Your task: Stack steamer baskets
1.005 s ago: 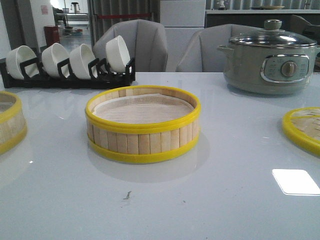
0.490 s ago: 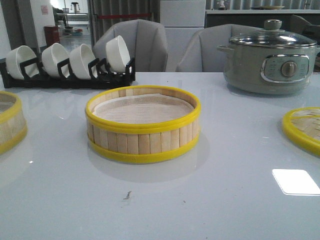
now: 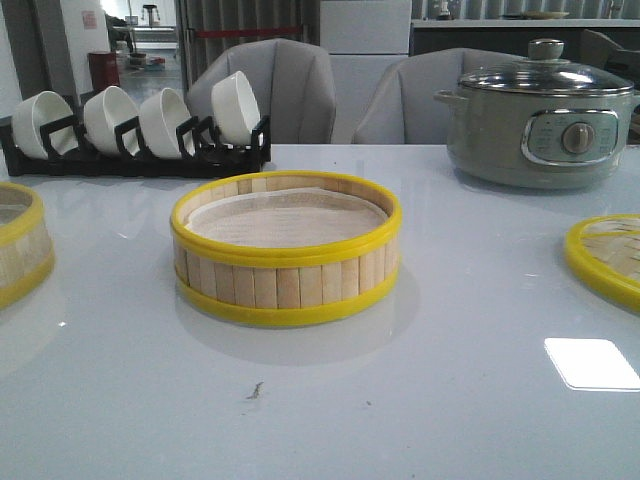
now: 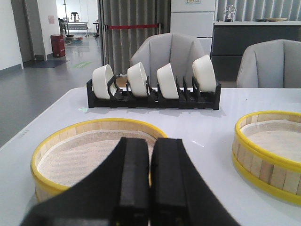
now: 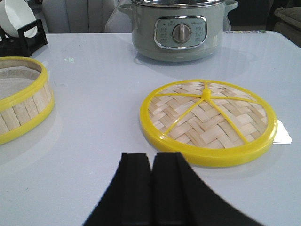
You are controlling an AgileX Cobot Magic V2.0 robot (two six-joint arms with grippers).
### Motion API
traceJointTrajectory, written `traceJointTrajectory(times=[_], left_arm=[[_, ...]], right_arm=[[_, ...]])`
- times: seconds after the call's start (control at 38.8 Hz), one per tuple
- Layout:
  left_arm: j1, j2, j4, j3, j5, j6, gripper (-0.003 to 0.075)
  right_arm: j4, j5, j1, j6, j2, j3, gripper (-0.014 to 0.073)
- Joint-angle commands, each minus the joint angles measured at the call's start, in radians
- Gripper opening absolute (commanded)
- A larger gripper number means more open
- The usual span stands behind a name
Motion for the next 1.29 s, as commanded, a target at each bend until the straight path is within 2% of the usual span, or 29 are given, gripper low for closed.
traceJointTrajectory(times=[0.0,0.23,0.34,0.49,0.62,0.72,0.82,0.95,1.26], left_arm=[[-0.006,-0.015,-0.009,0.000,-0.087,-0.002,0.0094],[-0.006,-0.012,0.006,-0.002,-0.089,-0.002,0.0094],[-0.026,0.046,0.061,-0.066,-0.045,-0.002,0.0094],[-0.103,0.250,0.117,-0.318,0.176,-0.002,0.0094],[-0.173,0.471,0.190,-0.627,0.364,-0.002,0.0094],[-0.188,0.643,0.218,-0.837,0.428,-0.002,0.0094],[-0.188,0.767,0.229,-0.957,0.439,-0.002,0.0094],[-0.188,0.863,0.231,-1.022,0.439,-0.002,0.0094],[-0.188,0.949,0.225,-1.025,0.435,-0.002,0.0094]], right_arm=[[-0.001,-0.081,-0.004,-0.011,-0.020,-0.016,0.0052],[-0.001,-0.081,-0.004,-0.011,-0.020,-0.016,0.0052],[-0.001,-0.081,-0.004,-0.011,-0.020,-0.016,0.0052],[-0.001,-0.081,-0.004,-0.011,-0.020,-0.016,0.0052],[-0.001,-0.081,-0.004,-0.011,-0.020,-0.016,0.0052],[-0.001,-0.081,-0.004,-0.011,-0.020,-0.016,0.0052],[-0.001,-0.081,-0.004,-0.011,-0.020,-0.016,0.0052],[-0.001,-0.081,-0.004,-0.011,-0.020,-0.016,0.0052],[-0.001,-0.081,-0.004,-0.011,-0.020,-0.016,0.0052]])
